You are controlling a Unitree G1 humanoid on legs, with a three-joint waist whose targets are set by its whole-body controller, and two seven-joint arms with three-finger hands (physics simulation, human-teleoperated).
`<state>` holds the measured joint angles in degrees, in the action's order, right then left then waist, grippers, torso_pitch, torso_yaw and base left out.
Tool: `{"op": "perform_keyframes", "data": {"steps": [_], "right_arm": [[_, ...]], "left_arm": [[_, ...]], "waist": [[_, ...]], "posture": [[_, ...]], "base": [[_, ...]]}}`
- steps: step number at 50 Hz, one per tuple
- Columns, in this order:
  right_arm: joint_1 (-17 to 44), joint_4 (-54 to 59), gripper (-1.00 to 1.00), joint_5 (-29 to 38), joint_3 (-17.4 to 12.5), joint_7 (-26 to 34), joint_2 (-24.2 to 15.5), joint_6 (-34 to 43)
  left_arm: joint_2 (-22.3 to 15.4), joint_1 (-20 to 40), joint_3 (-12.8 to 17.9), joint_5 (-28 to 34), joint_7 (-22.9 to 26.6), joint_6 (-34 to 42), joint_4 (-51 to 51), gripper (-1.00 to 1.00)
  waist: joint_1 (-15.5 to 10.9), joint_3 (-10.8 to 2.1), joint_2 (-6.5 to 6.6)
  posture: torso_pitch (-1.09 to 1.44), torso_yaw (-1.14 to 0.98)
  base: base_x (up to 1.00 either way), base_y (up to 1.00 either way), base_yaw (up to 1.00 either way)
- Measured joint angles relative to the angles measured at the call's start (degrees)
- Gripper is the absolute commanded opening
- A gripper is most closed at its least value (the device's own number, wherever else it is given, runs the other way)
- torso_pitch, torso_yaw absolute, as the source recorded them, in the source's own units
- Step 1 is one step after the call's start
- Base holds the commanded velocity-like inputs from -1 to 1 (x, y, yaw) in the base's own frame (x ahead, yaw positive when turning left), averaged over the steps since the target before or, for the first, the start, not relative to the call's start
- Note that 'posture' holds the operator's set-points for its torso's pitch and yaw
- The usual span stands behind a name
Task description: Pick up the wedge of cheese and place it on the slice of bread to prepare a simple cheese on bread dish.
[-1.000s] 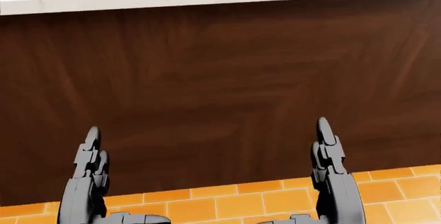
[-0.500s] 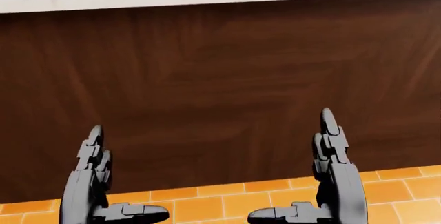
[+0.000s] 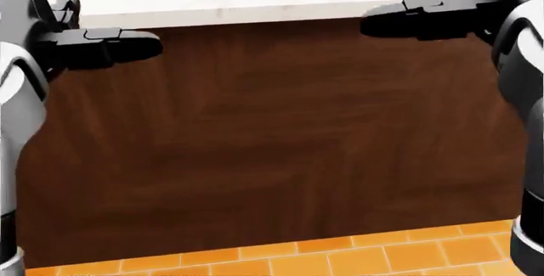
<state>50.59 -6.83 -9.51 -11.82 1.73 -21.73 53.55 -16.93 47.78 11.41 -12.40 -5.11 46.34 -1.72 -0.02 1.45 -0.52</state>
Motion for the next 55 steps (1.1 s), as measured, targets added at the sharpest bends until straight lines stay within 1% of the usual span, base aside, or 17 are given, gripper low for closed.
{"op": "perform_keyframes", "data": {"steps": [4,7,13,16,18,23,24,31,34,37,40,42,45,48,51,53,55], "right_arm": [[9.88,8.12,1.0,0.17,1.53,1.63,-3.05,2.23],[15.9,14.49,1.0,1.02,2.77,3.33,-4.18,2.28],[24.85,25.19,1.0,3.4,4.2,6.62,-5.3,1.43],[27.59,27.71,1.0,5.09,4.49,7.75,-5.67,0.98],[28.68,28.83,1.0,5.9,3.74,8.07,-5.39,0.66],[30.46,31.95,1.0,8.41,4.96,9.18,-5.75,-0.39],[30.82,32.12,1.0,8.52,4.16,9.43,-5.37,-0.29],[30.53,29.33,1.0,10.55,4.97,11.76,-5.61,-0.17],[31.2,29.74,1.0,11.92,4.45,12.52,-6.06,0.83],[31.53,28.85,1.0,12.42,4.39,13.2,-5.59,1.01],[31.86,28.46,1.0,12.46,4.51,13.83,-5.37,0.78],[32.02,28.54,1.0,12.66,4.28,14.03,-5.55,0.71],[32.42,28.4,1.0,13.1,3.77,14.1,-5.72,0.66],[34.12,29.09,1.0,12.41,4.34,14.28,-4.67,1.2],[34.07,29.57,1.0,11.77,4.56,14.53,-4.71,2.22],[33.52,30.55,1.0,11.61,5.01,14.71,-4.52,3.08],[33.52,30.99,1.0,11.61,5.01,14.8,-4.73,3.75]], "left_arm": [[-4.06,8.93,0.51,-1.7,-0.79,3.78,-3.76,1.0],[-6.31,14.51,0.27,-2.36,-0.7,5.23,-6.97,1.0],[-8.65,20.91,-0.67,-2.36,0.34,6.52,-11.93,1.0],[-9.21,22.09,-0.7,-1.92,0.74,6.81,-13.42,1.0],[-9.24,22.16,-0.72,-1.66,0.87,7.1,-13.27,1.0],[-9.19,22.73,-0.83,-1.39,1.23,7.78,-13.35,1.0],[-9.21,22.79,-0.75,-1.34,1.25,7.82,-13.22,1.0],[-9.25,22.5,-0.46,-1.39,1.37,7.7,-13.12,1.0],[-8.82,22.72,-1.1,-2.02,1.33,9.51,-12.37,1.0],[-9.31,23.42,-0.65,-2.29,1.17,9.87,-11.07,1.0],[-9.76,24.01,-0.08,-2.14,0.87,9.2,-10.33,1.0],[-9.75,24.18,-0.2,-2.17,0.82,8.96,-10.3,1.0],[-9.71,24.12,-0.4,-2.36,0.9,8.79,-10.39,1.0],[-10.88,24.48,0.96,-1.71,0.39,8.72,-10.73,1.0],[-10.72,24.51,0.62,-1.44,0.1,9.28,-11.73,1.0],[-10.37,23.74,0.14,-1.49,0.11,10.22,-12.55,1.0],[-10.14,23.88,-0.36,-1.61,0.26,10.98,-13.09,1.0]], "waist": [[0.1,0.59,-0.02],[0.04,0.82,0.17],[-0.03,1.55,0.52],[-0.01,1.78,0.58],[-0.01,1.9,0.57],[0.03,2.19,0.49],[0.05,2.27,0.54],[0.05,2.33,0.65],[-0.16,1.43,0.89],[-0.72,0.76,1.05],[-1.24,0.52,1.19],[-1.39,0.71,1.63],[-1.34,0.7,3.13],[-1.67,1.67,2.21],[-1.48,2.86,0.89],[-1.54,3.54,0.64],[-1.3,3.51,0.13]], "posture": [[0.0,0.0],[0.0,0.0],[0.0,0.0],[0.0,0.0],[0.0,0.0],[0.0,0.0],[0.0,0.0],[0.0,0.0],[0.0,0.0],[0.0,0.0],[0.0,0.0],[0.0,0.0],[0.0,0.0],[0.0,0.0],[0.0,0.0],[0.0,0.0],[0.0,0.0]], "base": [[0.0,0.0,0.0],[0.0,0.0,0.0],[0.0,0.0,0.0],[0.0,0.0,0.0],[0.0,0.0,0.0],[0.0,0.0,0.0],[0.0,0.0,0.0],[0.0,0.0,0.11],[0.0,0.0,0.82],[0.0,0.0,0.82],[0.05,0.0,0.93],[0.09,0.0,1.0],[0.06,0.0,0.67],[0.0,0.0,0.0],[0.09,0.0,0.0],[0.21,0.0,0.0],[0.22,0.0,0.0]]}}
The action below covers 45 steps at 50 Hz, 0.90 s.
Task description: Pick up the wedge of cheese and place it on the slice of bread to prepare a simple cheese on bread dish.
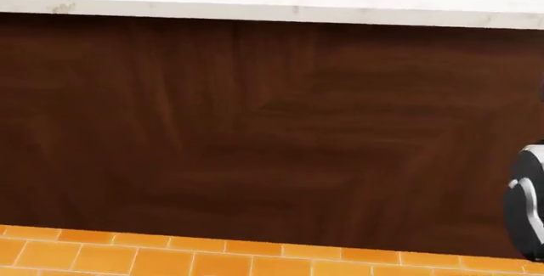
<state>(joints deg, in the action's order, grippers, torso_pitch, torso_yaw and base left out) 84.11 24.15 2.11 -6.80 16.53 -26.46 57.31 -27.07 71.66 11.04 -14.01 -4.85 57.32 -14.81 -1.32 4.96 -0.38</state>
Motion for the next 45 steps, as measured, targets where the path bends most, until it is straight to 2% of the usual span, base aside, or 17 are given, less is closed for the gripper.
{"op": "perform_keyframes", "data": {"steps": [3,4,5,9,15,20,22,23,25,28,33,37,39,42,45], "right_arm": [[1.14,-0.4,1.0,0.36,-0.77,-0.22,-0.85,-0.02],[1.65,-0.63,1.0,0.55,-1.01,-0.31,-1.34,-0.22],[2.04,-0.77,1.0,0.78,-1.26,-0.37,-1.78,-0.36],[3.45,-0.07,1.0,1.65,-1.66,-0.48,-2.59,-0.28],[4.58,0.16,1.0,1.58,-1.04,0.33,-2.42,-0.78],[5.07,2.07,1.0,2.16,-0.59,0.92,-2.42,-0.08],[4.78,2.47,1.0,2.14,-0.1,1.33,-1.8,0.06],[4.96,2.82,1.0,2.02,0.2,1.59,-1.51,0.21],[5.44,3.12,1.0,1.76,0.5,2.09,-1.33,0.39],[6.01,2.76,1.0,1.99,-0.25,2.15,-1.95,0.02],[6.35,1.54,1.0,2.53,-0.89,1.68,-2.36,-0.76],[5.99,1.4,1.0,2.44,-0.7,1.79,-2.25,-0.44],[5.02,1.24,1.0,2.56,-1.06,1.74,-2.54,-0.11],[3.86,1.56,1.0,2.93,-1.53,1.47,-2.78,0.86],[4.16,1.13,1.0,2.92,-1.31,1.44,-2.72,1.26]], "left_arm": [[-0.1,1.78,-0.37,-0.22,0.34,-0.17,0.71,1.0],[-0.03,2.59,-0.45,-0.27,0.45,-0.48,1.09,1.0],[0.08,3.05,-0.67,-0.36,0.6,-0.73,1.43,1.0],[-0.02,4.96,-1.28,-0.7,1.23,-0.57,1.06,1.0],[-0.49,6.02,-0.72,-0.04,1.1,-0.96,0.98,1.0],[-0.88,7.17,-0.98,0.13,1.34,0.35,-0.89,1.0],[-1.4,7.11,-0.55,0.47,1.35,0.42,-1.78,1.0],[-1.74,7.12,-0.28,0.71,1.29,0.59,-2.29,1.0],[-2.36,7.56,0.12,1.21,1.16,0.97,-2.89,1.0],[-2.91,8.82,0.09,1.41,1.43,0.52,-2.87,1.0],[-3.5,9.81,0.33,1.48,1.74,-0.3,-2.66,1.0],[-3.57,10.53,0.24,1.62,1.77,-0.24,-2.98,1.0],[-2.88,10.01,-0.33,1.39,1.96,-0.11,-2.93,1.0],[-2.53,9.88,-0.99,0.87,2.4,0.44,-3.4,1.0],[-2.77,10.15,-0.66,0.99,2.35,0.47,-3.49,1.0]], "waist": [[0.73,-0.85,-1.95],[1.24,-1.24,-2.02],[1.74,-1.26,-1.28],[1.52,-2.54,-1.3],[1.37,-2.26,1.05],[1.97,-1.8,4.39],[1.32,-1.25,3.48],[1.15,-1.09,3.82],[1.06,-1.48,3.95],[1.38,-2.27,2.9],[1.29,-2.76,0.45],[0.6,-2.78,-2.92],[1.08,-2.05,-1.51],[1.39,-1.89,-1.67],[1.08,-1.88,-0.61]], "posture": [[0.0,0.0],[0.0,0.0],[0.0,0.0],[0.0,0.0],[0.0,0.0],[0.0,0.0],[0.0,0.0],[0.0,0.0],[0.0,0.0],[0.0,0.0],[0.0,0.0],[0.0,0.0],[0.0,0.0],[0.0,0.0],[0.0,0.0]], "base": [[0.22,0.0,0.0],[0.22,0.0,0.0],[0.22,0.0,0.0],[0.21,0.0,0.0],[0.12,0.0,0.0],[0.1,0.0,0.0],[0.09,0.0,0.0],[0.09,0.0,0.0],[0.09,0.0,0.0],[0.09,0.0,0.0],[0.09,0.0,0.0],[0.1,0.0,0.0],[0.11,0.0,0.0],[0.1,0.0,0.0],[0.1,0.0,0.0]]}}
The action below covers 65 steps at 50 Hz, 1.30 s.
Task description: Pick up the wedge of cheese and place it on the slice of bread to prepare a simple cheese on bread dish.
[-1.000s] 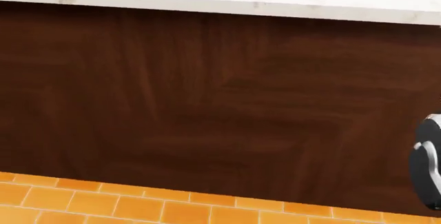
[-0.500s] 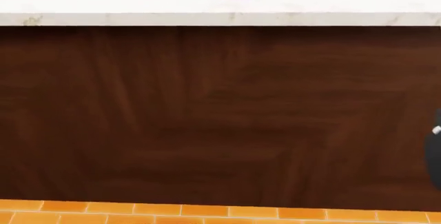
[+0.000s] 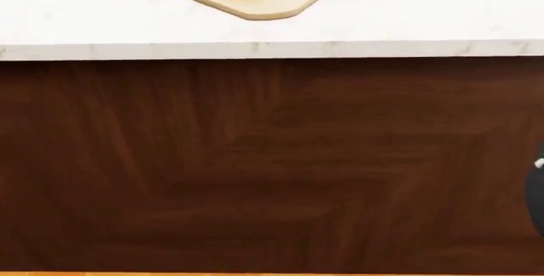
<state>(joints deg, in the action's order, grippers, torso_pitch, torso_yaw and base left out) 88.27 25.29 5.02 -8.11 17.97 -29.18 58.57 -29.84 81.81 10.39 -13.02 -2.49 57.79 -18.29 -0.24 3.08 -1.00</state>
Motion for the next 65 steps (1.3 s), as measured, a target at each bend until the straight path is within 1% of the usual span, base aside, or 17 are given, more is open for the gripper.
{"op": "perform_keyframes", "data": {"steps": [5,9,12,18,25,27,30,33,36,39,43,46,51,54,56,59,65], "right_arm": [[0.93,0.2,1.0,-0.18,0.12,0.14,0.01,-0.71],[1.63,0.61,1.0,-0.14,0.41,0.27,0.17,-1.01],[1.38,1.06,1.0,-0.49,1.33,0.87,0.95,-0.72],[2.72,2.18,1.0,-0.22,1.11,1.1,0.85,-1.09],[2.85,1.8,1.0,0.16,1.21,1.33,0.97,-1.5],[2.33,2.12,1.0,0.51,0.76,1.22,0.61,-1.28],[2.19,2.94,1.0,1.1,0.52,0.99,0.46,-0.62],[2.67,2.32,1.0,1.05,0.62,1.1,0.63,-0.88],[2.75,1.92,1.0,0.9,0.52,1.26,0.53,-1.16],[2.98,1.85,1.0,0.97,0.55,1.3,0.49,-0.98],[2.12,1.9,1.0,0.49,1.51,1.78,1.79,-0.51],[2.42,2.35,1.0,0.2,1.6,2.09,1.77,0.03],[3.47,1.27,1.0,0.6,1.18,1.79,1.42,-0.36],[3.78,1.27,1.0,0.63,1.13,1.75,1.41,-0.85],[3.14,1.8,1.0,0.82,0.86,1.67,1.16,-0.96],[2.88,3.59,1.0,1.34,0.74,1.46,0.96,-0.39],[3.95,3.1,1.0,1.35,1.0,1.77,1.01,-0.8]], "left_arm": [[-0.07,1.12,-0.1,0.46,-0.07,-0.71,-0.16,1.0],[-0.35,2.03,-0.22,0.69,0.18,-0.9,-0.93,1.0],[-0.96,1.5,0.49,1.32,0.07,-0.7,-1.7,1.0],[-0.93,2.76,0.34,1.9,0.13,-0.7,-2.33,1.0],[-0.94,3.12,0.51,1.97,0.32,-1.08,-2.14,1.0],[-0.36,2.71,0.0,1.72,0.49,-0.95,-2.04,1.0],[-0.15,2.8,-0.48,1.26,0.88,-0.6,-2.68,1.0],[-0.57,3.51,-0.13,1.39,0.83,-0.53,-2.52,1.0],[-0.69,3.83,0.05,1.55,0.7,-0.89,-1.7,1.0],[-0.8,4.08,0.07,1.54,0.67,-0.9,-1.66,1.0],[-1.54,3.15,0.84,1.96,0.4,-0.53,-2.56,1.0],[-1.64,3.4,0.88,2.23,0.18,0.16,-3.06,1.0],[-1.92,4.13,0.8,1.9,0.42,-0.27,-2.0,1.0],[-1.9,4.58,0.76,2.0,0.42,-0.77,-2.2,1.0],[-1.17,3.94,0.13,1.84,0.6,-0.85,-2.48,1.0],[-0.94,4.22,-0.62,1.39,1.19,-0.48,-3.77,1.0],[-1.61,5.1,0.04,1.87,1.1,-0.83,-2.96,1.0]], "waist": [[0.14,-0.23,2.44],[0.78,-0.53,5.38],[0.29,0.13,4.46],[0.6,-0.47,2.55],[-0.29,-0.19,-2.04],[0.24,0.55,-1.04],[0.28,0.25,-0.84],[0.09,0.35,0.55],[0.41,0.3,2.32],[1.04,-0.07,5.22],[0.38,0.68,4.62],[0.42,0.25,3.74],[-0.03,-0.01,0.93],[-0.59,-0.58,-1.78],[-0.09,0.2,-0.79],[0.31,0.36,-1.04],[0.36,0.38,2.19]], "posture": [[0.0,0.0],[0.0,0.0],[0.0,0.0],[0.0,0.0],[0.0,0.0],[0.0,0.0],[0.0,0.0],[0.0,0.0],[0.0,0.0],[0.0,0.0],[0.0,0.0],[0.0,0.0],[0.0,0.0],[0.0,0.0],[0.0,0.0],[0.0,0.0],[0.0,0.0]], "base": [[0.1,0.0,0.0],[0.1,0.0,0.0],[0.1,0.0,0.0],[0.1,0.0,0.0],[0.18,0.0,0.0],[0.23,0.0,0.0],[0.23,0.0,0.0],[0.23,0.0,0.0],[0.23,0.0,0.0],[0.24,0.0,0.0],[0.23,0.0,0.0],[0.23,0.0,0.0],[0.23,0.0,0.0],[0.23,0.0,0.0],[0.23,0.0,0.0],[0.23,0.0,0.0],[0.23,0.0,0.0]]}}
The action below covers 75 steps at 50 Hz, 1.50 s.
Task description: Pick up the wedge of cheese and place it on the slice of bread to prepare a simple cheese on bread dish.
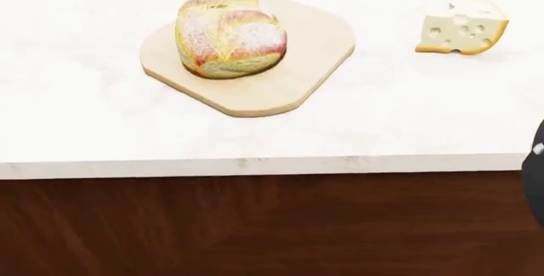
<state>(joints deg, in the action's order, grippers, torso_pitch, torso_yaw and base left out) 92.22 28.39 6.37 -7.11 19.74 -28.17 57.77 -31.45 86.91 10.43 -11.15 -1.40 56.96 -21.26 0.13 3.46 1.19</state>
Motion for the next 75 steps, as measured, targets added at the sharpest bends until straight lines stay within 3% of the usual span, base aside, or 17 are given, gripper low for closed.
{"op": "perform_keyframes", "data": {"steps": [3,8,13,19,20,22,26,30,33,38,41,43,46,49,55,61,75], "right_arm": [[0.51,0.26,1.0,0.12,-0.07,0.08,-0.11,-0.28],[-0.45,0.68,1.0,-0.4,0.99,0.85,1.18,0.01],[0.09,-0.05,1.0,-0.15,0.28,0.75,0.58,0.21],[0.22,-0.97,1.0,-0.14,0.24,0.63,0.56,-0.38],[-0.17,-1.04,1.0,-0.08,0.06,0.6,0.38,-0.31],[-1.09,-0.55,1.0,0.22,-0.31,0.43,0.11,0.3],[-0.92,-0.18,1.0,0.49,-0.25,0.31,0.08,1.36],[-0.33,-1.45,1.0,0.2,-0.23,0.61,-0.13,0.97],[-0.11,-2.06,1.0,0.16,-0.3,0.69,-0.27,0.91],[0.61,-1.21,1.0,-1.4,-1.36,0.38,0.93,1.82],[1.42,0.58,1.0,-2.21,-1.53,-1.06,0.18,1.33],[1.59,1.32,1.0,-2.1,-0.8,-1.68,-0.75,-0.03],[0.74,1.99,1.0,-0.9,0.81,-1.04,-1.71,-2.13],[-0.07,2.14,1.0,-1.23,-1.52,-2.42,-1.04,-5.3],[0.99,3.4,1.0,-0.2,1.45,1.45,-3.44,-8.7],[2.77,7.88,1.0,5.53,4.99,9.4,-5.9,-14.43],[3.6,23.57,1.0,21.61,5.39,20.96,-6.74,-38.43]], "left_arm": [[-0.04,0.9,-0.14,0.17,0.02,-0.23,-0.5,1.0],[-0.43,0.39,0.41,0.97,-0.28,0.21,-1.76,1.0],[-0.24,1.11,0.18,1.02,-0.14,0.3,-1.16,1.0],[-0.19,1.12,0.5,1.04,-0.12,-0.18,-0.51,1.0],[0.14,0.75,0.3,0.95,-0.07,-0.19,-0.5,1.0],[0.65,0.44,-0.4,0.57,0.2,0.34,-1.06,1.0],[0.45,0.71,-0.38,0.23,0.43,0.97,-1.28,1.0],[0.11,1.52,-0.03,0.54,0.14,0.55,-0.26,1.0],[0.02,1.8,-0.03,0.51,0.11,0.38,0.25,1.0],[-0.67,1.42,0.75,1.19,-0.34,0.81,-0.37,1.0],[-0.28,1.5,0.3,1.26,-0.33,0.87,-0.71,1.0],[-0.07,1.54,0.07,1.11,-0.16,0.88,-0.7,1.0],[0.38,0.72,-0.25,1.01,0.08,1.12,-1.47,1.0],[0.56,0.98,-0.54,0.96,0.29,1.44,-1.91,1.0],[-0.13,2.31,-0.41,1.2,0.62,0.45,-1.63,1.0],[-0.31,1.86,-0.06,1.73,0.72,0.14,-1.97,1.0],[-0.51,2.15,0.06,1.94,0.84,0.35,-1.42,1.0]], "waist": [[0.63,-0.46,2.87],[0.06,0.11,2.47],[0.17,-0.38,0.35],[-0.82,-0.89,-3.68],[-0.4,-0.38,-2.82],[-0.06,0.4,-3.11],[-0.18,0.02,-2.18],[0.02,-0.13,0.07],[0.56,-0.71,3.05],[0.3,1.85,2.28],[0.57,2.37,0.16],[0.37,2.2,-1.89],[0.37,2.55,-1.28],[0.27,2.28,-0.64],[0.45,1.81,0.38],[1.0,1.76,-0.16],[1.01,1.57,-0.59]], "posture": [[0.0,0.0],[0.0,0.0],[0.0,0.0],[0.0,0.0],[0.0,0.0],[0.0,0.0],[0.0,0.0],[0.0,0.0],[0.0,0.0],[0.0,0.0],[0.0,0.0],[0.0,0.0],[0.0,0.0],[0.0,0.0],[0.0,0.0],[0.0,0.0],[0.0,0.0]], "base": [[0.23,0.0,0.0],[0.23,0.0,0.0],[0.23,0.0,0.0],[0.23,0.0,0.0],[0.23,0.0,0.0],[0.23,0.0,0.0],[0.23,0.0,0.0],[0.23,0.0,0.0],[0.23,0.0,0.0],[0.05,0.0,0.0],[0.0,0.0,0.0],[0.0,0.0,0.0],[0.0,0.0,0.0],[0.0,0.0,0.0],[0.0,0.0,0.0],[0.0,0.0,0.0],[0.0,0.0,0.0]]}}
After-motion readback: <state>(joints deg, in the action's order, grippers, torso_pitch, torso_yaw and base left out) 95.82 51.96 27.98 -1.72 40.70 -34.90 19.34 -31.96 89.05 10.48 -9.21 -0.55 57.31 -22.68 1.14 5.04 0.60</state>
